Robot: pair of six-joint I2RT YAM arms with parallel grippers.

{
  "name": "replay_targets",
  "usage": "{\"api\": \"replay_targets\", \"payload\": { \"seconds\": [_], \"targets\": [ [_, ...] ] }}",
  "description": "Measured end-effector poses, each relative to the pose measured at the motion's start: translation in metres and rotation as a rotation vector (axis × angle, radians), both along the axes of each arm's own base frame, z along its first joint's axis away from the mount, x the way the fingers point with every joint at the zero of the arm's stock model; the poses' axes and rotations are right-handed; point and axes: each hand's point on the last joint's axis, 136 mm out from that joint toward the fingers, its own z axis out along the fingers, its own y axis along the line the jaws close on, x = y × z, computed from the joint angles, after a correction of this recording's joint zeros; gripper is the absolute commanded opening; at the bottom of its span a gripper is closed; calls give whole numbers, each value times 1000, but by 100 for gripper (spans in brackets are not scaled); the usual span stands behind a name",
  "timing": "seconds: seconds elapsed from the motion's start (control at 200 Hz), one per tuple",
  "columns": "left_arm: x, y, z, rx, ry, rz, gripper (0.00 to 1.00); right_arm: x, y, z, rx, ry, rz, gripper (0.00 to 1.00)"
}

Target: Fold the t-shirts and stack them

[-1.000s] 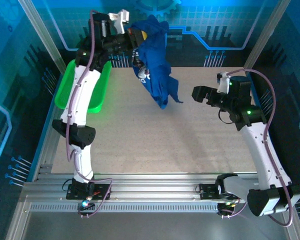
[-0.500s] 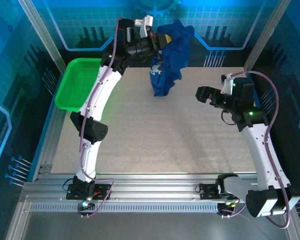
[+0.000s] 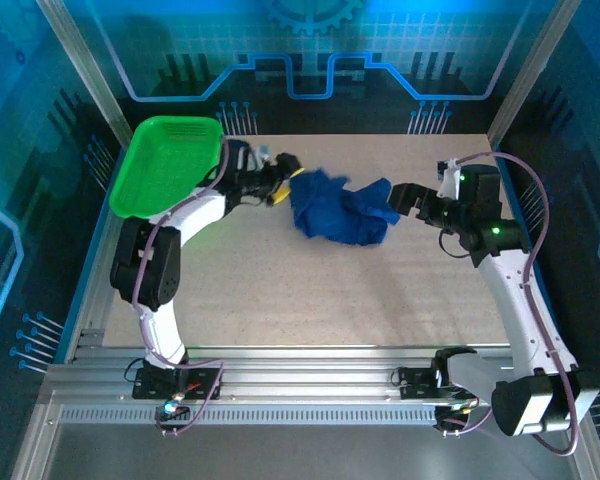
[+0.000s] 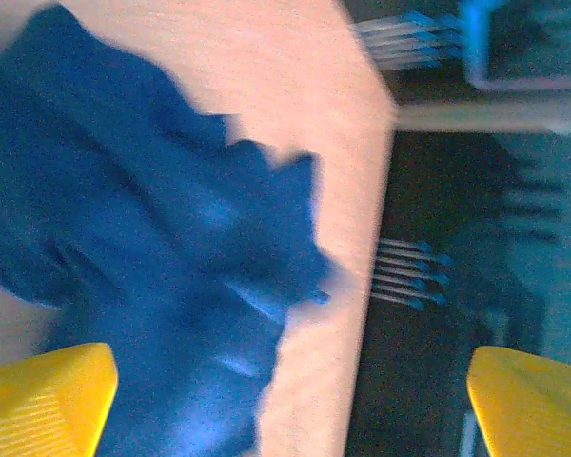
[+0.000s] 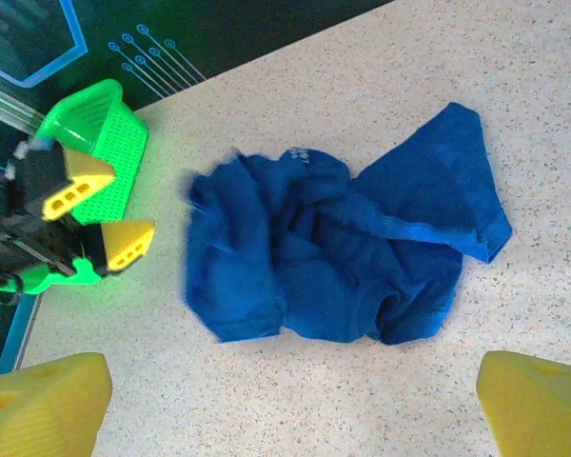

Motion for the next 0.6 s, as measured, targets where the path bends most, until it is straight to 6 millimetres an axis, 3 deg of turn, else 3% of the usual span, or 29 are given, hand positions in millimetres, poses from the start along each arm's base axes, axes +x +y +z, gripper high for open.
{"api": "replay_targets", "payload": {
  "seconds": [0.065,0.115,0.175,0.29,0.375,0.46,0.595],
  "targets": [
    [-3,23,-13,38,48,49,99,0,0,-1,-2,4,0,100],
    [-9,29,-4,73,41,54,99,-1,0,-4,-3,17,-1,100],
    [-21,32,20,112,8,44,99,-1,-1,-11,-11,46,-8,100],
    [-42,41,86,179,-140,36,99,-2,-2,-37,-24,140,-12,100],
    [-58,50,112,212,-211,39,99,-6,1,-63,-24,218,-9,99],
    [-74,55,107,240,-217,25,99,-16,10,-92,-18,303,6,98],
    [-97,52,52,311,-106,-50,99,-29,29,-131,15,410,38,92]
  ]
}}
